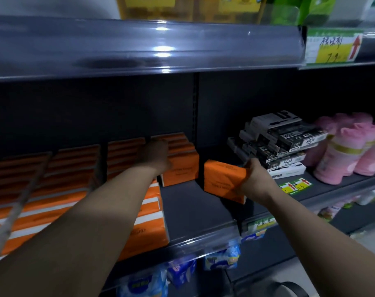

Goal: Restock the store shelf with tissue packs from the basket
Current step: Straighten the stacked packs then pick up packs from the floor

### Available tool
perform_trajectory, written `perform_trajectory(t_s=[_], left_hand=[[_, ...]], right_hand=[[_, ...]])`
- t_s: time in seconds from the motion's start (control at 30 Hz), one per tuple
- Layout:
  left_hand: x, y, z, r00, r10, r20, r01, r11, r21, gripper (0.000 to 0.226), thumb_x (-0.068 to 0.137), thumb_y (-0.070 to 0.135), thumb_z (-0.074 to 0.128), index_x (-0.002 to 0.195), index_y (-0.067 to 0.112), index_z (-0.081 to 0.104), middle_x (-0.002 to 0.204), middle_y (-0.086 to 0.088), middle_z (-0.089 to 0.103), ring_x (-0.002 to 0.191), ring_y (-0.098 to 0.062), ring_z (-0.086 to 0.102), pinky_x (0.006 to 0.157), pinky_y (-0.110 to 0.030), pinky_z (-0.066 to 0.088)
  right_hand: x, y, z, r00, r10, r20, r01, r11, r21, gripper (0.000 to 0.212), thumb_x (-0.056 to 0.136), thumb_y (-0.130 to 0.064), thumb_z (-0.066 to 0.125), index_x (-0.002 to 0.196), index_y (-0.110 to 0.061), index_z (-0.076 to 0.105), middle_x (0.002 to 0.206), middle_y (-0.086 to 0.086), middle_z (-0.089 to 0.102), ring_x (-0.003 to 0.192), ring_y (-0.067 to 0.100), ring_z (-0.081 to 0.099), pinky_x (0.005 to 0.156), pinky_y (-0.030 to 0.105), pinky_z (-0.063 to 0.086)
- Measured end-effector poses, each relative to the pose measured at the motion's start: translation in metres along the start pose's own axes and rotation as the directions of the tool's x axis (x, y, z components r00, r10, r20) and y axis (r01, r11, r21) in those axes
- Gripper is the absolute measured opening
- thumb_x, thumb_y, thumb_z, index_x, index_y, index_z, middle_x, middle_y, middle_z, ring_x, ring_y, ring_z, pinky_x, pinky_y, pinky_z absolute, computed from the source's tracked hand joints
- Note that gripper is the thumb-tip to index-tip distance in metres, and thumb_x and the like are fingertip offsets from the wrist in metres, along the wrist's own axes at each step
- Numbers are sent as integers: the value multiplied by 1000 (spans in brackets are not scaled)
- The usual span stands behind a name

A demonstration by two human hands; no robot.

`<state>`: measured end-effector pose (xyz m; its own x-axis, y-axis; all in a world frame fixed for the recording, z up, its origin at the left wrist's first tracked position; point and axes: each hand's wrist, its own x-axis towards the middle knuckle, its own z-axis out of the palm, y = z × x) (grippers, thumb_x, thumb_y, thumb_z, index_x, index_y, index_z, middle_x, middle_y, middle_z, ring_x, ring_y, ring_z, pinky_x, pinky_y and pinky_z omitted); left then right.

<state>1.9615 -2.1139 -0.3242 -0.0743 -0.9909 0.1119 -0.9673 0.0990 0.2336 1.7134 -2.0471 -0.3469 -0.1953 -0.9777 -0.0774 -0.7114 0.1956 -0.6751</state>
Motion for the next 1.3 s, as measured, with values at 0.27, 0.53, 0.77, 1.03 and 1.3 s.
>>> perform_trajectory(t_s=[0.27, 0.53, 0.77, 1.03, 1.3], left_hand=[[-11, -21, -13, 999, -35, 9, 36, 973, -226, 55, 82, 35, 71, 130, 17, 54, 131, -4, 56, 117, -22, 54, 98, -32, 44], [-34, -45, -24, 998, -59, -9, 58, 994, -96, 22, 92, 40, 53, 108, 29, 63, 111, 5, 64, 99, -16, 59, 82, -29, 44], [-38, -59, -14, 996, -91, 13, 92, 994, -60, 42, 92, 48, 50, 129, 28, 53, 130, 1, 55, 115, -19, 53, 91, -30, 41], [-41, -65, -10, 996, -87, -13, 86, 993, -80, 40, 92, 49, 49, 127, 30, 54, 127, 3, 55, 113, -17, 53, 84, -27, 33], [-41, -68, -8, 997, -71, -18, 68, 991, -116, 40, 92, 49, 49, 128, 31, 53, 128, 4, 56, 112, -17, 54, 91, -30, 42]], right_hand=[[-1, -36, -14, 927, -301, -224, 332, 936, 117, 38, 67, -3, 71, 97, -24, 60, 91, -2, 64, 89, 16, 63, 76, 25, 48], [-8, -57, 24, 969, -242, -50, 238, 968, -75, 64, 73, -31, 74, 121, -3, 44, 120, 12, 37, 100, 27, 51, 78, 18, 32], [-1, -42, 31, 967, -249, 56, 253, 965, -72, 54, 67, -17, 79, 110, -16, 47, 108, 9, 53, 95, 25, 56, 76, 27, 41], [16, -61, 54, 872, -475, 114, 489, 846, -212, 33, 75, -9, 67, 107, -17, 64, 112, 12, 48, 98, 26, 51, 79, 20, 37], [21, -63, 69, 863, -505, -30, 483, 840, -247, 43, 76, -19, 72, 118, -19, 62, 117, 12, 46, 110, 32, 43, 94, 41, 43]])
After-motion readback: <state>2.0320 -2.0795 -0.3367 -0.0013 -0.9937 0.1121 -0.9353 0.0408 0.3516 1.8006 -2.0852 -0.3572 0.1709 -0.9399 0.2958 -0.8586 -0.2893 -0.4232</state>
